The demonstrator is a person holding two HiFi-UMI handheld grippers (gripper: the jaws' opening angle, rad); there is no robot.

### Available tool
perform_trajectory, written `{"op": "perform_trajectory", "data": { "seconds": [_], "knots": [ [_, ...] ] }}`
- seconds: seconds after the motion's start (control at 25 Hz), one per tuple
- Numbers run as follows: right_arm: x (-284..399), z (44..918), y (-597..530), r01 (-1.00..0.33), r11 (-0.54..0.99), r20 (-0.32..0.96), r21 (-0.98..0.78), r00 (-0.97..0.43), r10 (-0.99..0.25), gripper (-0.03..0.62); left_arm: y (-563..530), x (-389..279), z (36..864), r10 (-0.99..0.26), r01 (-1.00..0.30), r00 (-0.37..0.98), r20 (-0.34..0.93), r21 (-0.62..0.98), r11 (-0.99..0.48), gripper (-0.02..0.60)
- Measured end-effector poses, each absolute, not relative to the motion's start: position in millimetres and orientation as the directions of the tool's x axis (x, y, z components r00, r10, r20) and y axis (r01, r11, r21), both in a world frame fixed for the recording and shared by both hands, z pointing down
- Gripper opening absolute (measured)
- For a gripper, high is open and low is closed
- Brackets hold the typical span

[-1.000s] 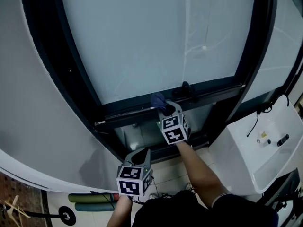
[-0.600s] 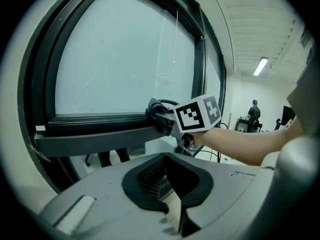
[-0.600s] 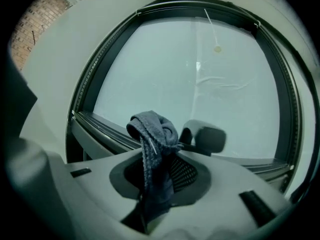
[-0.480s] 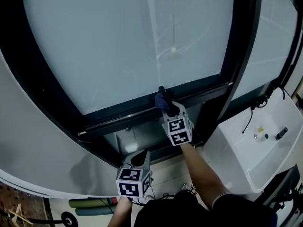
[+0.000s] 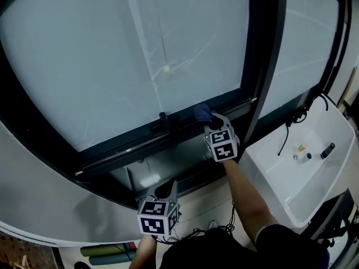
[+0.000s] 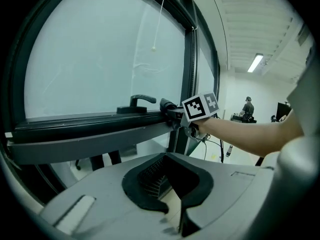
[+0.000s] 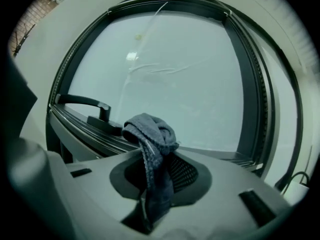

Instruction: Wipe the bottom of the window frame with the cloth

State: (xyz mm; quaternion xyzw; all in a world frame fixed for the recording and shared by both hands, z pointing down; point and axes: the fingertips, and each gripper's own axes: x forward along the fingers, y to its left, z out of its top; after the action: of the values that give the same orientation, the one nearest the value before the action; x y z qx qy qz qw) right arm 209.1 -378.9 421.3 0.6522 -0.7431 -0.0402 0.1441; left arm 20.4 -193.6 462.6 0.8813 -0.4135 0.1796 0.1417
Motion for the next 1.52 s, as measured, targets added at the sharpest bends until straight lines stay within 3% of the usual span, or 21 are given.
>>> {"op": "perform_trajectory", "data": {
  "seconds": [0.36,0.76,1.12,1.36,1.52],
  "knots": [
    [334.3,418.3,-394.1,-0.956,0.053,0.166,0.287,-0.005,-0.986,0.08,-207.6,59.7,463.2,-0.694,-0.795,0.577,0.431,0.101,-0.598,0.008],
    [415.3,412.1,-407.3,-0.974,-0.051,0.152,0.221,0.086,-0.985,0.078,-207.2,53.5,460.6,-0.766,-0.874,0.472,0.437,0.12,-0.471,0.008],
    [314.6,344.1,-321.6,-0.992,0.109,-0.034,0.056,-0.111,-0.993,0.074,-219.8,-2.9,395.2,-0.846,-0.884,0.459,0.272,0.039,-0.467,0.008],
    [198.8,296.6,-245.9,-0.969,0.231,-0.112,0.092,-0.24,-0.964,0.075,-220.4,-52.4,368.7,-0.849,-0.862,0.507,0.145,0.106,-0.496,0.008],
    [143.6,298.0,-199.6,-0.96,0.274,-0.114,0.05,-0.278,-0.954,0.075,-203.6,-67.3,374.1,-0.831,-0.839,0.542,0.124,0.133,-0.527,0.008]
  ]
}}
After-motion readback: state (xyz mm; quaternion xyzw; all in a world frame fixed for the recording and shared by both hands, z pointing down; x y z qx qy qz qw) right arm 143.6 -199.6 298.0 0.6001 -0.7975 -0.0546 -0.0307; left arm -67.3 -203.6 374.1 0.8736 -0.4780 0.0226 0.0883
